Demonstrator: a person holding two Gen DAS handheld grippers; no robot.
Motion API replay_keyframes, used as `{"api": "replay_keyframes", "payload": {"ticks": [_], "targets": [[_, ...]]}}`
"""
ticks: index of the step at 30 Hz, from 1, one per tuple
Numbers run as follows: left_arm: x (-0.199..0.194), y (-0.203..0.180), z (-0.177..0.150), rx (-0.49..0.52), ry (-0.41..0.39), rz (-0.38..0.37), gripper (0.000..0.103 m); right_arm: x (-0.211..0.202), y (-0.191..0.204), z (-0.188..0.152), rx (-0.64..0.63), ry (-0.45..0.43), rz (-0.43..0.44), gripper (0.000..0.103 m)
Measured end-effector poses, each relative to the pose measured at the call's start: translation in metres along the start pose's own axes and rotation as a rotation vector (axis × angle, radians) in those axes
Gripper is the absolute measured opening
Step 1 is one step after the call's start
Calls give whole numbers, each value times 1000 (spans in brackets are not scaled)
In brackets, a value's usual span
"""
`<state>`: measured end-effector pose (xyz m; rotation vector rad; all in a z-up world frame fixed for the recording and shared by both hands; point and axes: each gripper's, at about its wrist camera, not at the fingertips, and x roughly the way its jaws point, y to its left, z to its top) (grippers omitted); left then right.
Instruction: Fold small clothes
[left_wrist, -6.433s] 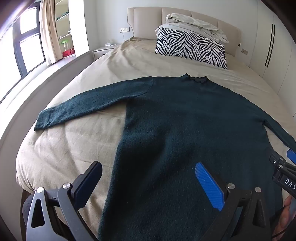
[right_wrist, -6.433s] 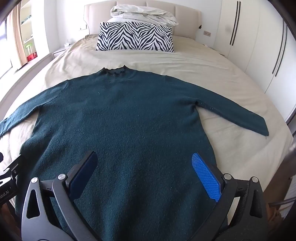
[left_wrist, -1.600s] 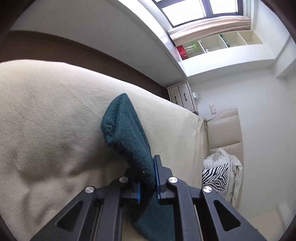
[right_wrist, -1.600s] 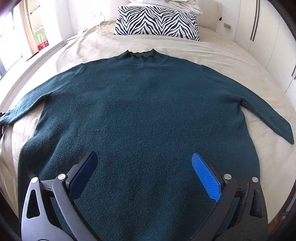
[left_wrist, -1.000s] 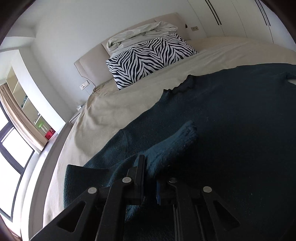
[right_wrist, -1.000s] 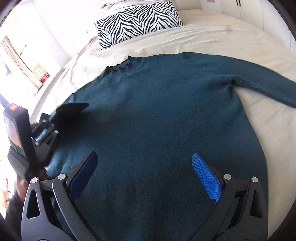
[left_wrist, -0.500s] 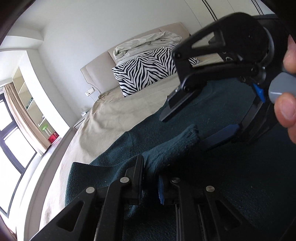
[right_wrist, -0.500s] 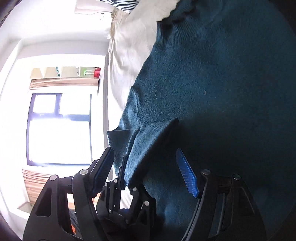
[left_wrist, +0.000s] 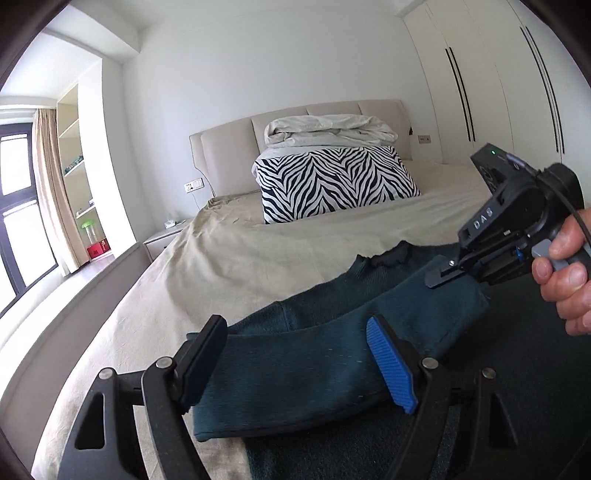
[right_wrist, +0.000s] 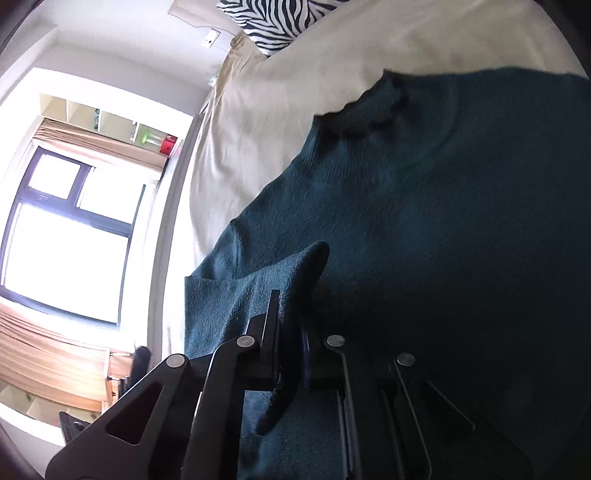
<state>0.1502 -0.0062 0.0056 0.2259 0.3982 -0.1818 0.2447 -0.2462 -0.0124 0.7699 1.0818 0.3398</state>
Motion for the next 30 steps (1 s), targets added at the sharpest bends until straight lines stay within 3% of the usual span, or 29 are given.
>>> {"api": "replay_keyframes", "payload": {"ticks": [5,8,10,12,14,19,26,30], "targets": [[23,74,7,-279,66,-3,77,-41,-40,28,-16,-82,-173,7],[45,111,0,-426,138,-47,64,-44,-72,34,3,-114,-237,7],[58,125,-7,-503,175,-83,49,-39,-97,36,24,-125,-261,7],[67,130,-12,-547,200,-125,45,-32,-113,37,35,-134,-275,7],[72,128,-11,-555,216,-163,41,-13,-129,18,39,-146,-280,7],[90,102,-1,-476,258,-239,40,3,-130,14,29,-165,-288,7],[135,89,-26,-418,419,-194,35,-10,-104,20,-46,-187,-334,7],[139,92,-37,-429,436,-181,35,-17,-103,26,-57,-208,-346,7]]}}
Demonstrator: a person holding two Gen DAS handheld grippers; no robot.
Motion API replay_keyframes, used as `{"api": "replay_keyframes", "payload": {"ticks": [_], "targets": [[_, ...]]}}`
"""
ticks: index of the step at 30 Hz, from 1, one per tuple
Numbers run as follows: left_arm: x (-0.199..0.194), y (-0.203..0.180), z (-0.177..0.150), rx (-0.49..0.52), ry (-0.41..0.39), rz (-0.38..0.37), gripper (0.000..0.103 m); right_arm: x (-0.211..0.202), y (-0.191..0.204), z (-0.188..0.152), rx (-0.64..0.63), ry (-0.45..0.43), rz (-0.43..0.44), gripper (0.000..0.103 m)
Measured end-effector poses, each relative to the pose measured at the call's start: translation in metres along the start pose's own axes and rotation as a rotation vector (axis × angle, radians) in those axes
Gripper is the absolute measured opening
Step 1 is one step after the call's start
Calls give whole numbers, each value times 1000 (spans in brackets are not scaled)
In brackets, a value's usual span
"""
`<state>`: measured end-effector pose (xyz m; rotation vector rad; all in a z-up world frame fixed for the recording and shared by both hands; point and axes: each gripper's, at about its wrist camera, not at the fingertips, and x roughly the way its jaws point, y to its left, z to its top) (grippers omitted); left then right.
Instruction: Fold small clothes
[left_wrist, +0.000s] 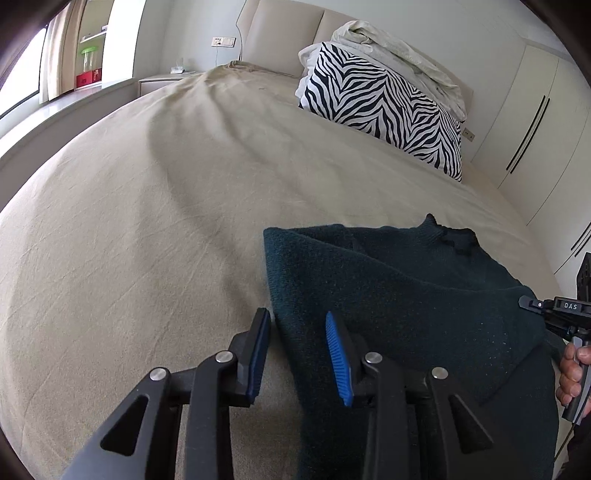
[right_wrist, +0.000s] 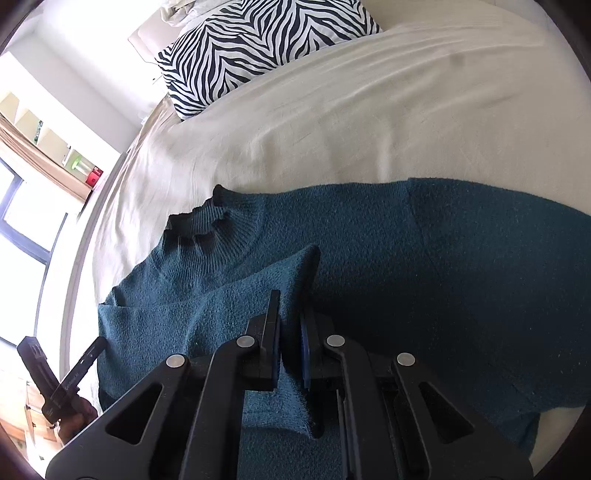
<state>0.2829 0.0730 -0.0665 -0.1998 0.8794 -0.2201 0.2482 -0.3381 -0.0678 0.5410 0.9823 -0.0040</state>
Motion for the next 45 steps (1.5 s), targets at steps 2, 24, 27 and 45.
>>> {"api": "replay_keyframes", "payload": {"ticks": [2,24,27,45], "targets": [[2,-3,-3,21,-2,20,35,4,-3,-1,-1,8,-7,7],[17,-15,8,37,61,-69,27,19,-3,-33,142,28,215,51],[8,-18,-5,56,51,-45,27,14,-16,-46,199,-14,303,51],[-171,18,-102,-158,-118,29,51,-209,-273,-193,696,-365,150,51]]}}
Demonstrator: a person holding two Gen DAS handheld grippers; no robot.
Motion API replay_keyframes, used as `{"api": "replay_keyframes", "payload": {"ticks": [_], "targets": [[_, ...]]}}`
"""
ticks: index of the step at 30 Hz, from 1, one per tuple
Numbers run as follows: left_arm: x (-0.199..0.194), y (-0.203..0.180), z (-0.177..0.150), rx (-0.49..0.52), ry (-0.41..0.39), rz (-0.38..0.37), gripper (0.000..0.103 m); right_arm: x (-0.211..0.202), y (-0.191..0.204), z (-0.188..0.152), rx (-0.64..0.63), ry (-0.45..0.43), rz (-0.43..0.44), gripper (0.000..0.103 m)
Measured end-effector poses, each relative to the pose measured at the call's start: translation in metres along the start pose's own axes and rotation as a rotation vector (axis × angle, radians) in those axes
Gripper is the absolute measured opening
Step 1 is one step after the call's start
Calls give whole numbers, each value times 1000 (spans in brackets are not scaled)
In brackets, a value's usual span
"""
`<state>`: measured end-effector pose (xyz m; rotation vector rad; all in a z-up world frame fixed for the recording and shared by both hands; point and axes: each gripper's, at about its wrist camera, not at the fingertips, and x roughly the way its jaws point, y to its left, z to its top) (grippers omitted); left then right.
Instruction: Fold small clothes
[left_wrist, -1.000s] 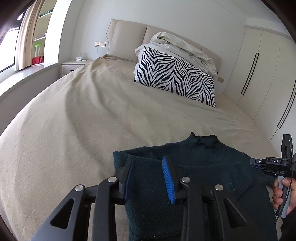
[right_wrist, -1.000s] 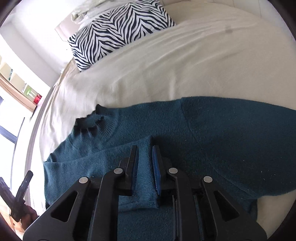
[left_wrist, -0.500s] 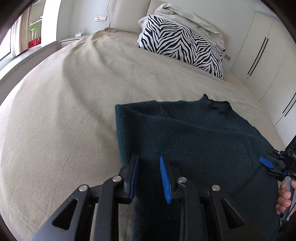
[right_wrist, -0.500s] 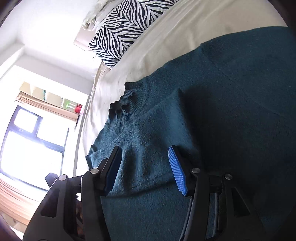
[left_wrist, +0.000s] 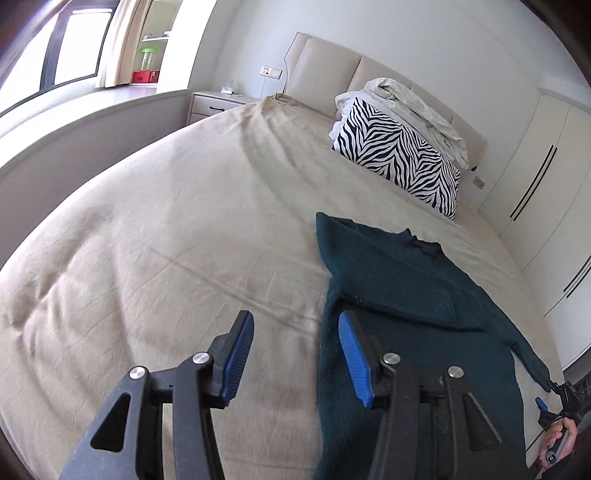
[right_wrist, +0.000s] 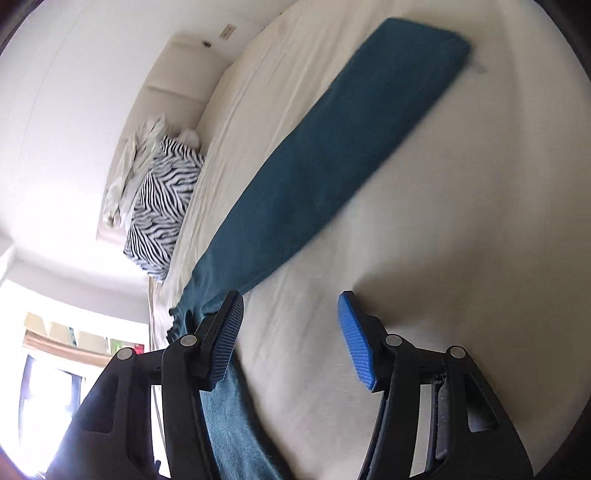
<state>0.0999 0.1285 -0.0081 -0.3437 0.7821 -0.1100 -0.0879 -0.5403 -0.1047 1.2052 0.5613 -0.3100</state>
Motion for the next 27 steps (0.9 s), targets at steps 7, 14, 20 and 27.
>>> {"api": "replay_keyframes", "payload": {"ticks": [7,14,20,27], "targets": [[5,-47,-55,-26,121,-111,51,-38,-29,23,24,-66,28,51],[13,-95,-82,41,207,-164,53,-47,-49,60,94,-123,11,51],[14,-106,-92,42,233,-181,60,-45,-80,103,221,-167,-15,51],[22,-105,-91,25,251,-197,60,-24,-88,159,234,-222,-42,48]]}}
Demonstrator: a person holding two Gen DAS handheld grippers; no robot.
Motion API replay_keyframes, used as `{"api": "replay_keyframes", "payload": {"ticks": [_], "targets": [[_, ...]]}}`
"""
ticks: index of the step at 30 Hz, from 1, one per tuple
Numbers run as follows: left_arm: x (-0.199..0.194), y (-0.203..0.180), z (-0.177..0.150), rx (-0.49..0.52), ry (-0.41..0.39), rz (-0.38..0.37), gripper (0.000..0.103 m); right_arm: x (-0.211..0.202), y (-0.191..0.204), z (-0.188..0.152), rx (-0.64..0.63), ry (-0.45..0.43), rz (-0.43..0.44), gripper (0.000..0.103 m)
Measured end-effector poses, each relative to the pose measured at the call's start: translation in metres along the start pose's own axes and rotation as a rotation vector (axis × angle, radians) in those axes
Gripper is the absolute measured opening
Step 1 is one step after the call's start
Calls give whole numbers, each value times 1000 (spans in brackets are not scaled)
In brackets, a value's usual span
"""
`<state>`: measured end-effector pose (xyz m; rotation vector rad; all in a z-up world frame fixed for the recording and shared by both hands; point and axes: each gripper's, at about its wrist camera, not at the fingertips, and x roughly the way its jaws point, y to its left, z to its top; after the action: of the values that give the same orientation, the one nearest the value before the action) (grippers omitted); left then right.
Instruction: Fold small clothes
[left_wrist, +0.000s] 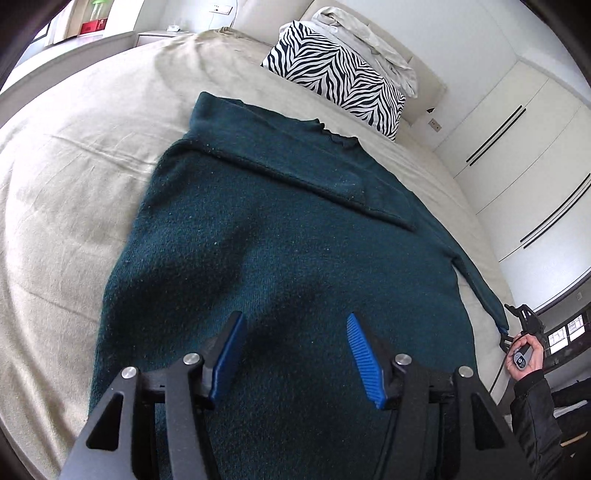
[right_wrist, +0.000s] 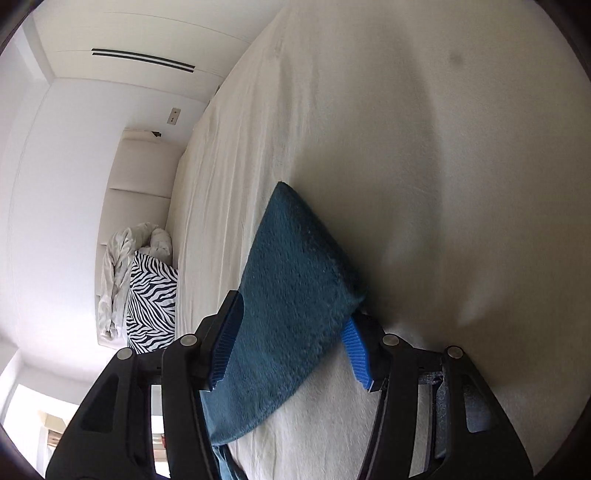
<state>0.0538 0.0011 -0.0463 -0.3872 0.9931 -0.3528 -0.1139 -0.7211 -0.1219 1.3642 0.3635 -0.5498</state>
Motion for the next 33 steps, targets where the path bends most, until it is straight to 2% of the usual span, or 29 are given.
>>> {"api": "replay_keyframes", "payload": {"ticks": [1,4,6,9,12,14,16,18,20,22,25,28,30,32,33], "targets": [[2,0,2,-1,1,-6,60,5,3,5,-28,-1,-14,36],[6,-3,9,-1,-1,-21,61,20,22,10,-123,19,-93,12],[9,-5,15,-7,-9,-37,64,23,44,4,-195,8,-119,10],[15,-12,31,-16,-25,-74,65,29,104,-27,-420,-9,-149,8],[19,-21,50,-42,-54,-136,73,38,180,-111,-786,18,-138,8],[26,-28,63,-78,-58,-196,77,46,217,-191,-1040,64,-108,8],[37,-36,72,-107,-36,-258,80,55,235,-275,-1278,101,-107,7],[51,-48,76,-113,-2,-291,80,66,235,-342,-1462,114,-133,7],[66,-59,80,-121,45,-334,80,71,227,-390,-1535,138,-133,7],[82,-65,83,-158,94,-371,80,75,219,-420,-1587,125,-149,7],[106,-77,88,-205,149,-421,83,72,208,-449,-1650,92,-160,7],[126,-96,94,-207,202,-462,87,57,201,-478,-1747,33,-164,7],[140,-106,97,-195,233,-456,87,54,200,-489,-1780,12,-160,7],[151,-110,97,-188,262,-447,85,56,202,-498,-1783,11,-150,7],[157,-111,98,-191,281,-455,74,56,202,-500,-1782,13,-146,7]]}}
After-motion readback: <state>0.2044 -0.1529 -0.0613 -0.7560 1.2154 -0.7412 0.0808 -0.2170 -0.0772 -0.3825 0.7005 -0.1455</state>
